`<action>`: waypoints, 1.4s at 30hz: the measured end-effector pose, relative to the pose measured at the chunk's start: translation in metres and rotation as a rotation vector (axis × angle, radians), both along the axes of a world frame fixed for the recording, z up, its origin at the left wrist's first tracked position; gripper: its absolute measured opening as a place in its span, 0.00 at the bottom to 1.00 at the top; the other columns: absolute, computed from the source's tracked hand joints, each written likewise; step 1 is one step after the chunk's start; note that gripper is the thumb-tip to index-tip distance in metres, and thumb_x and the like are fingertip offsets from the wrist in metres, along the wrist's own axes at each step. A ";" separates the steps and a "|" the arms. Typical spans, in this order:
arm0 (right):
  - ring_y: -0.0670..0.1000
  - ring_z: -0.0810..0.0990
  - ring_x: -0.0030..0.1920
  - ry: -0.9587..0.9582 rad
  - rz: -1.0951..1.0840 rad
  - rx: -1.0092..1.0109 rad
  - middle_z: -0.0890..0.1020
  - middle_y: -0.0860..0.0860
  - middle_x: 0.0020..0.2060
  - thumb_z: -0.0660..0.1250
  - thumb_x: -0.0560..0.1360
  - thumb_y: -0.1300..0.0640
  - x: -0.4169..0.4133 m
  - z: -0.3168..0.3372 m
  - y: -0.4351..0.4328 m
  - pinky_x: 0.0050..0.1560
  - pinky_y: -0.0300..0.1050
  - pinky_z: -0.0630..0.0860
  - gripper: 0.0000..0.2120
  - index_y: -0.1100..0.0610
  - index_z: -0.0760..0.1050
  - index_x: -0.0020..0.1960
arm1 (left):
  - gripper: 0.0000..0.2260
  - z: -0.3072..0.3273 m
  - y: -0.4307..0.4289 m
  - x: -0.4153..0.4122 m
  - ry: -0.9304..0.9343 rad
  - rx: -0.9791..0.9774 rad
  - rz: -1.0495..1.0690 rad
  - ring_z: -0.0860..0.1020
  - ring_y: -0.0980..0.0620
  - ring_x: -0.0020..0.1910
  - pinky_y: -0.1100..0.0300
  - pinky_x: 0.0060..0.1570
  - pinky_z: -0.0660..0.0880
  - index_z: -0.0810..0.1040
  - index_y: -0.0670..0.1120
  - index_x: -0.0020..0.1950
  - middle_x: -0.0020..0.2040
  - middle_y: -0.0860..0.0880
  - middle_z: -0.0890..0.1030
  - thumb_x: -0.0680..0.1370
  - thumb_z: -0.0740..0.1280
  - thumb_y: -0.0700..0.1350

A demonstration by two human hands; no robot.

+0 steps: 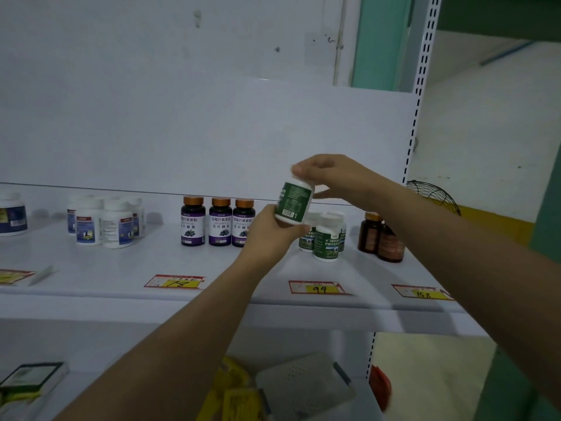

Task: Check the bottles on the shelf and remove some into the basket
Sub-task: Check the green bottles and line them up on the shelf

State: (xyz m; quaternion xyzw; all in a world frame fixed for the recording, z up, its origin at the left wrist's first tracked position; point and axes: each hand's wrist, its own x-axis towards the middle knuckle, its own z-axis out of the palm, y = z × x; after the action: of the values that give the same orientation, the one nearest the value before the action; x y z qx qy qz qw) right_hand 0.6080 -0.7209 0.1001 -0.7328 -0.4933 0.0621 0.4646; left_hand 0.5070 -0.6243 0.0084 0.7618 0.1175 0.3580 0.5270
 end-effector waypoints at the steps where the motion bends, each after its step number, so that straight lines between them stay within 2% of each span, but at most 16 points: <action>1: 0.48 0.80 0.53 -0.036 -0.065 -0.034 0.82 0.51 0.51 0.68 0.74 0.44 0.000 -0.002 0.001 0.57 0.47 0.78 0.20 0.58 0.78 0.57 | 0.16 -0.001 -0.002 0.001 -0.007 0.000 0.013 0.74 0.63 0.41 0.70 0.35 0.68 0.72 0.46 0.57 0.48 0.52 0.78 0.73 0.72 0.44; 4: 0.50 0.81 0.50 -0.048 -0.131 -0.037 0.82 0.54 0.49 0.68 0.75 0.47 0.000 -0.002 0.002 0.52 0.46 0.81 0.20 0.64 0.79 0.54 | 0.18 0.000 -0.008 0.003 0.049 0.006 0.008 0.74 0.61 0.41 0.69 0.34 0.67 0.71 0.45 0.59 0.50 0.51 0.77 0.72 0.73 0.47; 7: 0.52 0.80 0.54 -0.064 -0.098 -0.043 0.81 0.56 0.54 0.67 0.77 0.54 0.000 0.000 -0.001 0.52 0.45 0.80 0.14 0.63 0.78 0.57 | 0.20 0.005 -0.008 0.002 0.140 -0.027 -0.051 0.73 0.56 0.46 0.66 0.39 0.67 0.72 0.46 0.62 0.52 0.52 0.76 0.73 0.72 0.49; 9: 0.50 0.80 0.54 -0.040 -0.045 -0.041 0.80 0.55 0.55 0.64 0.78 0.57 -0.002 -0.001 -0.003 0.49 0.39 0.80 0.13 0.63 0.77 0.59 | 0.17 0.007 -0.007 0.000 0.163 -0.036 -0.083 0.73 0.56 0.47 0.63 0.43 0.66 0.73 0.47 0.61 0.53 0.52 0.76 0.74 0.70 0.47; 11: 0.49 0.79 0.54 -0.007 -0.013 -0.029 0.80 0.53 0.56 0.63 0.79 0.57 -0.005 -0.005 -0.003 0.48 0.37 0.79 0.13 0.61 0.76 0.61 | 0.16 0.006 -0.006 0.000 0.142 -0.037 -0.064 0.74 0.55 0.46 0.63 0.41 0.66 0.74 0.46 0.60 0.54 0.50 0.78 0.74 0.70 0.46; 15: 0.49 0.79 0.53 -0.047 -0.155 0.014 0.81 0.51 0.51 0.67 0.75 0.44 -0.003 -0.014 0.003 0.53 0.46 0.80 0.19 0.59 0.79 0.55 | 0.19 -0.001 -0.012 0.004 0.061 -0.058 0.046 0.75 0.56 0.44 0.67 0.36 0.67 0.72 0.44 0.58 0.51 0.50 0.78 0.71 0.74 0.46; 18: 0.50 0.80 0.50 -0.053 -0.195 0.048 0.81 0.52 0.48 0.69 0.74 0.47 -0.001 -0.015 0.002 0.53 0.47 0.80 0.16 0.60 0.80 0.51 | 0.23 -0.002 -0.016 0.005 0.099 -0.057 0.002 0.74 0.56 0.44 0.67 0.37 0.68 0.71 0.44 0.60 0.52 0.50 0.78 0.70 0.75 0.48; 22: 0.52 0.80 0.52 -0.052 -0.163 0.040 0.81 0.54 0.50 0.67 0.76 0.52 0.003 -0.017 -0.004 0.57 0.51 0.79 0.12 0.59 0.79 0.54 | 0.22 -0.001 -0.013 0.000 0.168 -0.029 -0.096 0.74 0.58 0.47 0.65 0.47 0.67 0.72 0.45 0.65 0.60 0.50 0.78 0.74 0.71 0.48; 24: 0.52 0.80 0.53 -0.022 -0.138 0.046 0.82 0.53 0.51 0.66 0.77 0.51 0.002 -0.019 -0.005 0.59 0.52 0.78 0.12 0.58 0.79 0.54 | 0.20 -0.001 -0.012 -0.001 0.141 -0.030 -0.086 0.75 0.63 0.42 0.72 0.39 0.68 0.73 0.44 0.64 0.58 0.50 0.79 0.74 0.71 0.45; 26: 0.51 0.80 0.52 -0.008 -0.142 0.039 0.82 0.52 0.50 0.67 0.75 0.46 -0.001 -0.020 -0.005 0.58 0.50 0.78 0.14 0.56 0.79 0.54 | 0.20 -0.001 -0.013 0.000 0.099 -0.039 -0.048 0.74 0.64 0.40 0.73 0.32 0.69 0.73 0.43 0.62 0.55 0.50 0.80 0.72 0.73 0.44; 28: 0.49 0.80 0.49 -0.098 -0.224 0.011 0.82 0.50 0.48 0.69 0.73 0.42 -0.002 -0.019 -0.005 0.53 0.46 0.79 0.17 0.54 0.79 0.53 | 0.22 -0.001 -0.017 0.001 0.087 -0.002 0.005 0.75 0.60 0.41 0.71 0.35 0.69 0.72 0.43 0.61 0.55 0.49 0.79 0.70 0.75 0.44; 30: 0.49 0.80 0.49 -0.142 -0.269 0.030 0.82 0.50 0.49 0.70 0.72 0.45 -0.002 -0.018 -0.005 0.52 0.45 0.78 0.16 0.54 0.79 0.55 | 0.24 -0.001 -0.020 0.001 0.102 0.027 0.024 0.74 0.57 0.44 0.68 0.38 0.69 0.70 0.44 0.62 0.55 0.50 0.77 0.70 0.75 0.46; 34: 0.49 0.80 0.54 -0.094 -0.130 0.049 0.80 0.51 0.56 0.69 0.75 0.51 -0.003 -0.014 -0.012 0.57 0.45 0.76 0.16 0.53 0.76 0.62 | 0.23 0.001 -0.019 -0.002 0.194 0.013 -0.105 0.75 0.53 0.54 0.62 0.50 0.68 0.72 0.46 0.65 0.60 0.51 0.78 0.73 0.72 0.50; 36: 0.49 0.79 0.56 -0.069 -0.049 0.064 0.80 0.51 0.57 0.67 0.76 0.52 -0.003 -0.014 -0.013 0.60 0.47 0.75 0.15 0.52 0.75 0.62 | 0.19 0.002 -0.018 -0.003 0.176 0.017 -0.117 0.77 0.54 0.53 0.66 0.45 0.69 0.75 0.46 0.63 0.57 0.51 0.80 0.73 0.71 0.48; 38: 0.48 0.79 0.57 -0.047 -0.039 0.069 0.80 0.50 0.58 0.67 0.76 0.49 -0.003 -0.014 -0.012 0.61 0.47 0.75 0.18 0.54 0.74 0.64 | 0.17 0.001 -0.018 -0.002 0.119 -0.004 -0.067 0.78 0.58 0.46 0.69 0.38 0.68 0.76 0.45 0.60 0.54 0.51 0.81 0.73 0.72 0.46; 42: 0.53 0.81 0.54 -0.051 -0.137 0.053 0.82 0.57 0.53 0.69 0.73 0.45 -0.004 -0.013 -0.007 0.57 0.46 0.78 0.23 0.63 0.77 0.58 | 0.19 0.001 -0.018 0.001 0.067 0.002 0.016 0.77 0.56 0.45 0.69 0.37 0.69 0.75 0.44 0.59 0.53 0.49 0.81 0.71 0.74 0.46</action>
State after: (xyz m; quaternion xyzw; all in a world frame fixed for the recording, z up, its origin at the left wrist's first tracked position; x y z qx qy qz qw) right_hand 0.6043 -0.7282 0.0870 -0.7537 -0.4552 -0.0015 0.4741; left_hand 0.5082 -0.6425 0.0091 0.7728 0.1410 0.3368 0.5192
